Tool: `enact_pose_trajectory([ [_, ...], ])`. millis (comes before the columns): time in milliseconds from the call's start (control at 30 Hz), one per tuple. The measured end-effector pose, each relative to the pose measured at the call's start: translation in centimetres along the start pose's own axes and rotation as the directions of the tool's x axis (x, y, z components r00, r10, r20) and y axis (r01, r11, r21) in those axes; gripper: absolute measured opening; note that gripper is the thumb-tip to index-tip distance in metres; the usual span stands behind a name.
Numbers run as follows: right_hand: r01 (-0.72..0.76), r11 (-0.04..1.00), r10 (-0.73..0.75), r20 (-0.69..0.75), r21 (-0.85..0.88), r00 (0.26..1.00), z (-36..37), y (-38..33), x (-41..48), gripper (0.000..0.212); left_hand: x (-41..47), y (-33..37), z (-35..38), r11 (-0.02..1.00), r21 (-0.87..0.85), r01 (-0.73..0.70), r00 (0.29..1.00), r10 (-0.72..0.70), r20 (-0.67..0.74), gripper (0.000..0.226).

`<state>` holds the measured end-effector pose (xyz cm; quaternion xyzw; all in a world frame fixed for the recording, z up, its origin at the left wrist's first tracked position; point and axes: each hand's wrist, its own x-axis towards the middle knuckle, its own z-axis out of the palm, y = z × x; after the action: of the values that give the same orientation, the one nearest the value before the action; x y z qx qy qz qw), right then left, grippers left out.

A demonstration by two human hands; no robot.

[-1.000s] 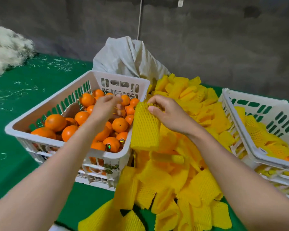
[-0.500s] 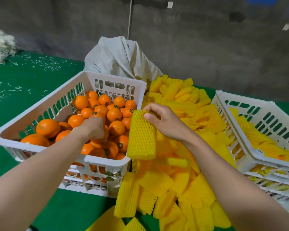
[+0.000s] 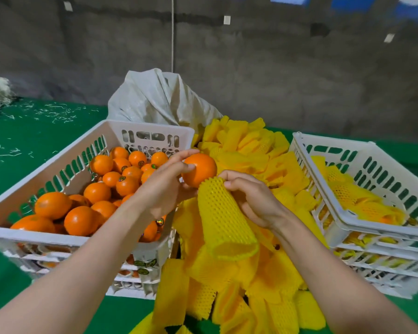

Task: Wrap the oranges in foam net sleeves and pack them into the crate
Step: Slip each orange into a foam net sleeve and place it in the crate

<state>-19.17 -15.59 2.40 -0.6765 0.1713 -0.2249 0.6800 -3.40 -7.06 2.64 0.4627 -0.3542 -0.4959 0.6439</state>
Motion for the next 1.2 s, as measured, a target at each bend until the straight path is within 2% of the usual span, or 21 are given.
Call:
enact_pose_trajectory([
  [167, 0.013, 1.000, -0.013, -0.004, 0.018, 1.000, -1.0, -0.2, -1.3, 0.026, 0.5, -1.8, 3.9, 0.942, -0.322, 0.094, 0.993, -0.113, -0.042, 0.039],
  [300, 0.028, 0.985, -0.047, -0.111, -0.172, 0.993, -1.8, 0.5, -1.7, 0.027, 1.0, -4.0, 6.1, 0.964, -0.265, 0.025, 0.986, -0.068, -0.154, 0.036],
  [400, 0.064, 0.921, -0.150, -0.200, -0.385, 0.968, -2.4, 1.3, -2.0, 0.031, 1.2, -5.2, 7.0, 0.987, -0.161, -0.015, 0.972, -0.024, -0.234, 0.033],
  [500, 0.084, 0.831, -0.288, -0.296, -0.550, 0.911, -3.5, 2.0, -2.3, 0.028, 1.0, -6.2, 7.8, 0.952, -0.305, 0.020, 0.980, -0.079, -0.181, 0.033],
  [600, 0.079, 0.829, -0.339, -0.385, -0.554, 0.859, -4.5, 2.7, -3.0, 0.014, 0.7, -7.1, 8.4, 0.911, -0.407, 0.068, 0.994, -0.097, -0.050, 0.036],
  [667, 0.052, 0.833, -0.354, -0.458, -0.550, 0.815, -4.8, 3.3, -3.5, 0.015, 0.5, -7.4, 8.4, 0.935, -0.338, 0.109, 0.993, -0.091, 0.070, 0.042],
  [733, 0.045, 0.824, -0.389, -0.505, -0.565, 0.771, -4.7, 3.7, -3.9, 0.015, 0.3, -7.8, 8.4, 0.970, -0.224, 0.092, 0.990, -0.065, 0.125, 0.045],
  [800, 0.059, 0.791, -0.454, -0.520, -0.608, 0.724, -4.4, 4.0, -4.2, 0.022, 0.4, -8.4, 8.7, 0.980, -0.190, 0.051, 0.998, -0.042, 0.051, 0.055],
  [867, 0.088, 0.762, -0.516, -0.519, -0.642, 0.681, -4.0, 4.3, -4.3, 0.026, 0.5, -8.9, 9.4, 0.962, -0.272, 0.031, 0.999, -0.041, -0.031, 0.062],
  [967, 0.106, 0.725, -0.571, -0.507, -0.680, 0.646, -3.2, 4.9, -4.2, 0.028, 1.1, -9.7, 10.2, 0.919, -0.388, 0.065, 0.990, -0.107, -0.088, 0.055],
  [1033, 0.117, 0.735, -0.554, -0.492, -0.668, 0.672, -3.0, 5.3, -4.2, 0.024, 1.4, -9.8, 10.2, 0.924, -0.370, 0.097, 0.978, -0.158, -0.139, 0.044],
  [1133, 0.128, 0.820, -0.471, -0.531, -0.557, 0.704, -3.7, 5.0, -3.9, 0.011, 1.6, -9.7, 9.8, 0.895, -0.428, 0.125, 0.977, -0.185, -0.102, 0.050],
  [1200, 0.133, 0.879, -0.407, -0.574, -0.457, 0.710, -4.6, 4.5, -3.4, 0.017, 1.7, -9.6, 9.4, 0.879, -0.452, 0.148, 0.970, -0.218, -0.106, 0.044],
])
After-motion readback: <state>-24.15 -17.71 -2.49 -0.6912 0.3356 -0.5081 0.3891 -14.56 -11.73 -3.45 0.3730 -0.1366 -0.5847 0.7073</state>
